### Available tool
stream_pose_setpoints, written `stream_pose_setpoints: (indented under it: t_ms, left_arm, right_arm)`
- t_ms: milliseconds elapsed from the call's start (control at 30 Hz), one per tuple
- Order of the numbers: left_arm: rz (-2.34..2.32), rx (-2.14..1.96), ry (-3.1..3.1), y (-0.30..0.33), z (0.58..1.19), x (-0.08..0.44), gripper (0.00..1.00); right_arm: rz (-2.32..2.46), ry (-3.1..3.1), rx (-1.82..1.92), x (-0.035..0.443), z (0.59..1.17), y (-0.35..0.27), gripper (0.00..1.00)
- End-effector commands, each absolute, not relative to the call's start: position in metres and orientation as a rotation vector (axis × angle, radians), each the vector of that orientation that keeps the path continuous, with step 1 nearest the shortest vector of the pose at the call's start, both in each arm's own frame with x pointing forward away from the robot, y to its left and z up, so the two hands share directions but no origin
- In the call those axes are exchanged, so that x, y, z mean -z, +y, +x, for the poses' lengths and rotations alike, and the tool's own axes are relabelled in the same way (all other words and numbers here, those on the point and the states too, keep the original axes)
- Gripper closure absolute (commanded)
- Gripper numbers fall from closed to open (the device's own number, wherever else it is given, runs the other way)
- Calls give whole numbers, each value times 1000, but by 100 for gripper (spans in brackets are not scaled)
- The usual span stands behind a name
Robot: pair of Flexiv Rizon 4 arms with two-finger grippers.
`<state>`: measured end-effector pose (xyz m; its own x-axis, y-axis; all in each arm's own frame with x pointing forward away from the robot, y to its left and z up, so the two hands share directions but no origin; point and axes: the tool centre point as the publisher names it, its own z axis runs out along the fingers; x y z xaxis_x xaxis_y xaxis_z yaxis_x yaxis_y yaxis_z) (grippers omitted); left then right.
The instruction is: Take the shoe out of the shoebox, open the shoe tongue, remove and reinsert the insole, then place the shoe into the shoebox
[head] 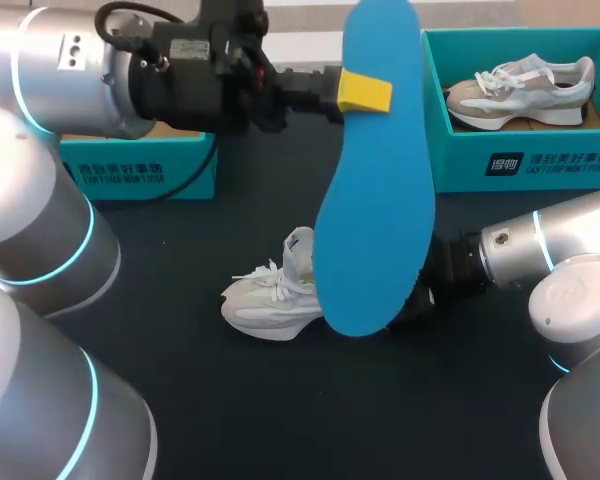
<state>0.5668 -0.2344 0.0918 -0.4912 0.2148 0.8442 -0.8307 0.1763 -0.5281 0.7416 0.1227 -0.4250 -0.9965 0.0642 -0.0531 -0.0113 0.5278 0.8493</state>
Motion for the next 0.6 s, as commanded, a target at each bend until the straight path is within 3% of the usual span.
stream_pose_setpoints:
  t_ms: [33,600]
  left_arm:
    - [617,-1478,-1554,-236,570,-87,100]
    - [631,-1490,-1544,-239,570,-84,100]
  right_arm:
    - [48,2679,-1485,426,742,124,100]
    - [48,2679,-1485,426,742,124,100]
